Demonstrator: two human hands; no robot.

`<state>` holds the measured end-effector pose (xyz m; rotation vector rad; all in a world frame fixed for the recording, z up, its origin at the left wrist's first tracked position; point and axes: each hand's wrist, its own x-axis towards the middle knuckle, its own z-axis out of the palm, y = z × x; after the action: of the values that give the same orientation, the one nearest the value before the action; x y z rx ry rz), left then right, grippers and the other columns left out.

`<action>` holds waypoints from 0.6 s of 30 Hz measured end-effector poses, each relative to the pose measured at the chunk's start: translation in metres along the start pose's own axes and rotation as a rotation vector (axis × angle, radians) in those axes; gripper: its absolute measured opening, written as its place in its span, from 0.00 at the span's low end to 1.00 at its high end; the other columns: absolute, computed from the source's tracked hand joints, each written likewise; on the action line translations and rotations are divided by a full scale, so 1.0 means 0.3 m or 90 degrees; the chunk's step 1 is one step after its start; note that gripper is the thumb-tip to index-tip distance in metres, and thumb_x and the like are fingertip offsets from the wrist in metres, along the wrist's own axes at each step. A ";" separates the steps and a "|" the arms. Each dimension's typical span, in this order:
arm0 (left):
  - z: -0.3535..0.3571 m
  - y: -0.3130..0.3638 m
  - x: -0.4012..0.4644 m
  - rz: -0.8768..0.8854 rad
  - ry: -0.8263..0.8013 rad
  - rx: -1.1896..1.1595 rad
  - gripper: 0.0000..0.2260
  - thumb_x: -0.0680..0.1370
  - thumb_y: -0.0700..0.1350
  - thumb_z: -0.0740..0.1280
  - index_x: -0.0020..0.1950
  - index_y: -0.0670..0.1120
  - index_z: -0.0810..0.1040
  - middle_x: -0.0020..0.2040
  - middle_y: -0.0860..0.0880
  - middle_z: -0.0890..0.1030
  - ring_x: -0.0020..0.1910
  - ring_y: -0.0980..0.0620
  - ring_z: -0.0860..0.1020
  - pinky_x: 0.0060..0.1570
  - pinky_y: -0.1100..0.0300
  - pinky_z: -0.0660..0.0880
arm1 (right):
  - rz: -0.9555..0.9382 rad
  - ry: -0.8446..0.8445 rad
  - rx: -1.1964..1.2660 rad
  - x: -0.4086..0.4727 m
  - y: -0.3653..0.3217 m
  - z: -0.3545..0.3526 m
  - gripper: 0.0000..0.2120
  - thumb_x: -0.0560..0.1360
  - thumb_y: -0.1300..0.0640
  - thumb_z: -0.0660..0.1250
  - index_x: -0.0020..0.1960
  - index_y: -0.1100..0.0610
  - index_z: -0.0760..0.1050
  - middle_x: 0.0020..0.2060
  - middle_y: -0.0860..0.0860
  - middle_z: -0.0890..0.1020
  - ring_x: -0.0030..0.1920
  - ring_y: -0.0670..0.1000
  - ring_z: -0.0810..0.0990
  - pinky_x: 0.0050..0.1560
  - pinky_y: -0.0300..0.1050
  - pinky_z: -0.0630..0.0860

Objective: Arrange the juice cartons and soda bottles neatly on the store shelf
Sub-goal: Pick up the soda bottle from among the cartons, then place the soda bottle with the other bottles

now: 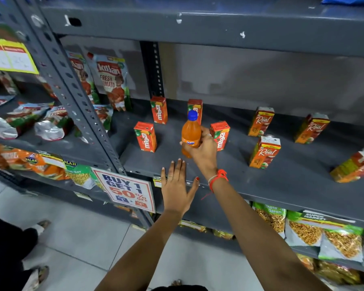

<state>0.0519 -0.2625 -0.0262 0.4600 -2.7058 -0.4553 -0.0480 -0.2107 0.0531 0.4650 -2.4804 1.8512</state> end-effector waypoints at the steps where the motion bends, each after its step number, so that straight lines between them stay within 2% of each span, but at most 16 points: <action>1: -0.001 0.002 -0.002 -0.001 0.002 0.004 0.34 0.76 0.65 0.41 0.71 0.44 0.64 0.71 0.45 0.69 0.72 0.46 0.64 0.71 0.52 0.43 | 0.005 0.008 0.002 -0.006 0.005 -0.011 0.29 0.64 0.54 0.77 0.61 0.56 0.70 0.51 0.55 0.83 0.49 0.54 0.82 0.53 0.52 0.80; 6: 0.004 0.004 -0.005 -0.001 0.014 0.026 0.31 0.76 0.63 0.47 0.71 0.43 0.64 0.71 0.45 0.69 0.72 0.46 0.64 0.72 0.50 0.46 | 0.019 0.060 0.010 -0.072 0.037 -0.122 0.26 0.63 0.53 0.78 0.58 0.55 0.73 0.47 0.51 0.83 0.46 0.50 0.81 0.51 0.45 0.79; 9: 0.008 0.022 -0.008 -0.008 0.018 0.042 0.30 0.76 0.61 0.49 0.70 0.43 0.65 0.71 0.44 0.69 0.72 0.44 0.64 0.73 0.45 0.51 | 0.026 0.097 -0.003 -0.132 0.069 -0.228 0.29 0.61 0.49 0.78 0.59 0.53 0.72 0.49 0.52 0.83 0.48 0.51 0.82 0.52 0.49 0.80; 11: 0.001 0.032 -0.007 -0.022 0.021 0.058 0.31 0.75 0.60 0.49 0.70 0.41 0.65 0.71 0.43 0.69 0.73 0.43 0.62 0.73 0.42 0.51 | 0.030 0.121 -0.004 -0.166 0.081 -0.296 0.27 0.62 0.50 0.78 0.57 0.52 0.72 0.47 0.50 0.83 0.47 0.50 0.82 0.50 0.49 0.80; 13: 0.000 0.082 -0.018 -0.014 0.010 0.070 0.31 0.75 0.60 0.48 0.70 0.41 0.64 0.72 0.42 0.67 0.74 0.42 0.60 0.73 0.41 0.48 | 0.035 0.167 -0.010 -0.201 0.090 -0.389 0.23 0.62 0.52 0.78 0.54 0.50 0.73 0.42 0.47 0.81 0.43 0.49 0.82 0.49 0.46 0.79; 15: 0.013 0.166 -0.044 0.020 -0.009 0.065 0.31 0.75 0.60 0.48 0.71 0.42 0.63 0.73 0.43 0.66 0.74 0.43 0.59 0.73 0.42 0.45 | 0.048 0.217 -0.017 -0.234 0.099 -0.486 0.26 0.61 0.53 0.78 0.57 0.52 0.74 0.41 0.45 0.81 0.43 0.49 0.82 0.49 0.44 0.79; 18: 0.057 0.330 -0.091 0.074 -0.039 0.028 0.30 0.75 0.60 0.49 0.71 0.43 0.63 0.73 0.44 0.66 0.74 0.45 0.60 0.74 0.43 0.46 | 0.066 0.288 -0.009 -0.273 0.130 -0.632 0.28 0.61 0.55 0.79 0.58 0.53 0.74 0.39 0.40 0.79 0.41 0.45 0.81 0.47 0.42 0.78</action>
<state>0.0443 -0.1595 -0.0130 0.3035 -2.7880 -0.3852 -0.0106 -0.0041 0.0584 -0.0835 -2.2403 1.7312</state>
